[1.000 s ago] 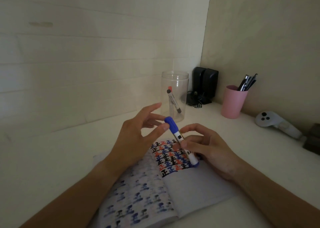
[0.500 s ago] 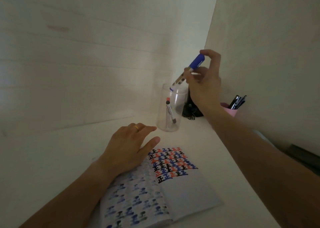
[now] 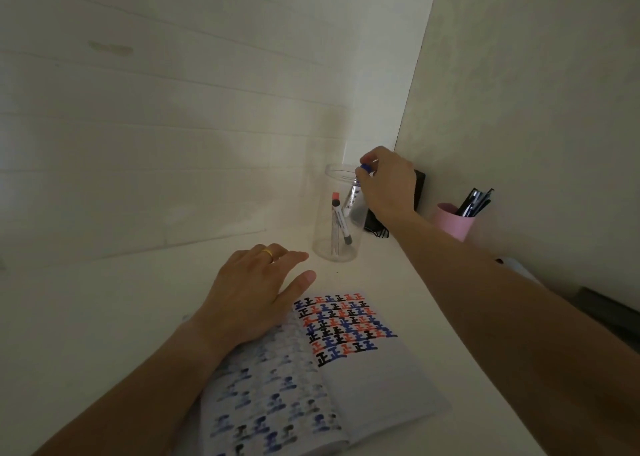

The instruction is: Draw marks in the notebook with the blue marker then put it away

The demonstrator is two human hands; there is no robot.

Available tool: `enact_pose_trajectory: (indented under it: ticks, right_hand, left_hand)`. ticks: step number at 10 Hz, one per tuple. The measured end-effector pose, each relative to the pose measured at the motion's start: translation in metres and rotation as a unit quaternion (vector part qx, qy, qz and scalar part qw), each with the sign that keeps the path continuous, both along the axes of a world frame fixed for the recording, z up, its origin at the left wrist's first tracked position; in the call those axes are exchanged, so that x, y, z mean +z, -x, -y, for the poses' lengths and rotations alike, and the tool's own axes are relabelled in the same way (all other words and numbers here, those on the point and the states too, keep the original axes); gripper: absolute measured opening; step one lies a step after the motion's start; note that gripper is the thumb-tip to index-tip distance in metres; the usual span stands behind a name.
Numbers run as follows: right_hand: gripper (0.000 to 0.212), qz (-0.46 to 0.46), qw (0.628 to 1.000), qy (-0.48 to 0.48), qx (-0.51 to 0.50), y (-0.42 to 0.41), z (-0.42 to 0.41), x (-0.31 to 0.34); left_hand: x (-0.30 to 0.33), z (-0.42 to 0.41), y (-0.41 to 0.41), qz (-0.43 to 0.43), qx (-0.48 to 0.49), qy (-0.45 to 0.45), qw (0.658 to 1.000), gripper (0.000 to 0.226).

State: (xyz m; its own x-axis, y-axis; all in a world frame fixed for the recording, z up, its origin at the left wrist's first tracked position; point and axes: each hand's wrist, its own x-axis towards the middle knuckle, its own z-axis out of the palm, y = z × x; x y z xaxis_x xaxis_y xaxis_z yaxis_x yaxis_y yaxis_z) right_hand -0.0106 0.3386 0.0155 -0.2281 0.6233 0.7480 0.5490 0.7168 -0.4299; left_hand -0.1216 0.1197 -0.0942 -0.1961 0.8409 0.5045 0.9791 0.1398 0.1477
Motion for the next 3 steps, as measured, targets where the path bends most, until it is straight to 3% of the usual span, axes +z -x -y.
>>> enact_pose_trajectory:
  ticks: [3]
  right_hand:
    - [0.027, 0.026, 0.999, -0.016, 0.017, -0.020, 0.036, -0.011]
  left_hand:
    - [0.004, 0.002, 0.003, -0.017, 0.005, -0.014, 1.000, 0.053]
